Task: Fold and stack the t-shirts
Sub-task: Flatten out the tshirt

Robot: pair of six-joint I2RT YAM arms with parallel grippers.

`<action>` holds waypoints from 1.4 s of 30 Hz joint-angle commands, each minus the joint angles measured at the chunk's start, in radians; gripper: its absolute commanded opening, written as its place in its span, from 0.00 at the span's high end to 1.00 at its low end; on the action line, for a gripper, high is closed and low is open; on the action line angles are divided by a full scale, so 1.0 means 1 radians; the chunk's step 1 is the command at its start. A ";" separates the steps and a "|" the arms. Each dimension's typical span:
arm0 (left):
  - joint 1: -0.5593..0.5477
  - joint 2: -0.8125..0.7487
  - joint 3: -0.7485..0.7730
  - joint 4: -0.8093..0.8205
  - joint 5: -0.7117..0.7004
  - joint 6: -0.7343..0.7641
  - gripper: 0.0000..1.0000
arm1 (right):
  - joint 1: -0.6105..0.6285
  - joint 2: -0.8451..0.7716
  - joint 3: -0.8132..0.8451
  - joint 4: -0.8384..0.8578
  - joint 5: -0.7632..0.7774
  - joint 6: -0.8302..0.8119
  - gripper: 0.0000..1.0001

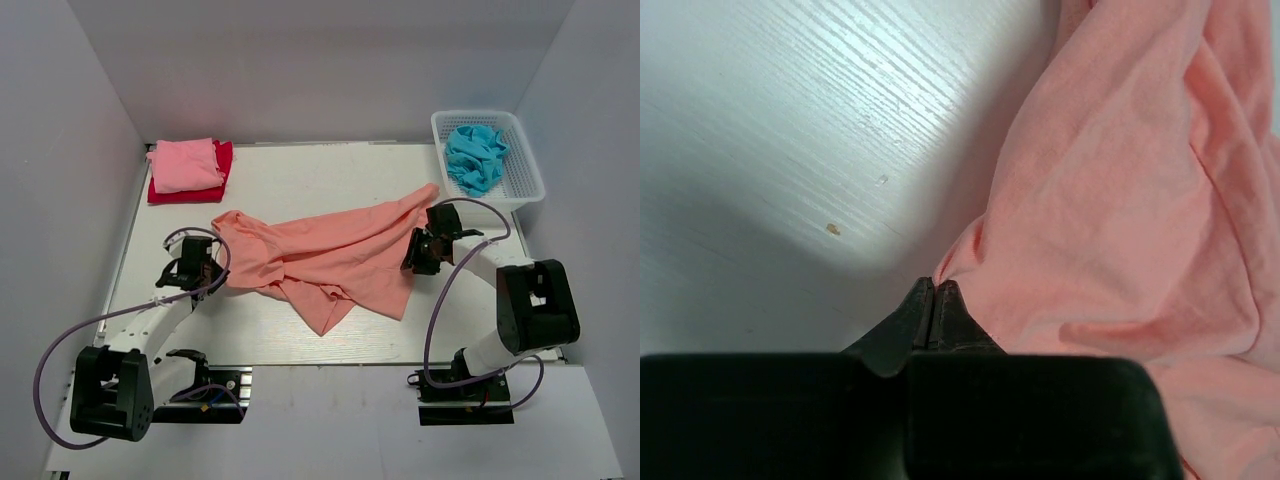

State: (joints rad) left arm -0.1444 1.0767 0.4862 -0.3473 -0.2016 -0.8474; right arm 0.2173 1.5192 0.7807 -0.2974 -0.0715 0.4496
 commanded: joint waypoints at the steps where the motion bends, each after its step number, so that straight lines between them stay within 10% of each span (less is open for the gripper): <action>1: -0.003 -0.035 0.043 -0.016 -0.016 0.019 1.00 | 0.005 0.042 0.006 0.044 -0.013 0.011 0.65; 4: -0.003 -0.035 0.071 -0.025 -0.016 0.028 1.00 | 0.005 0.041 0.022 0.047 0.004 0.026 1.00; 19: -0.003 -0.283 0.375 -0.081 -0.013 0.085 1.00 | 0.005 -0.425 0.235 -0.111 0.142 -0.061 1.00; 42: -0.003 -0.337 1.141 0.005 -0.197 0.347 1.00 | 0.005 -0.675 0.853 -0.160 0.360 -0.305 1.00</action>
State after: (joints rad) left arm -0.1474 0.7513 1.5509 -0.3576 -0.3664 -0.5671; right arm 0.2249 0.8978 1.5845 -0.4992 0.2523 0.2008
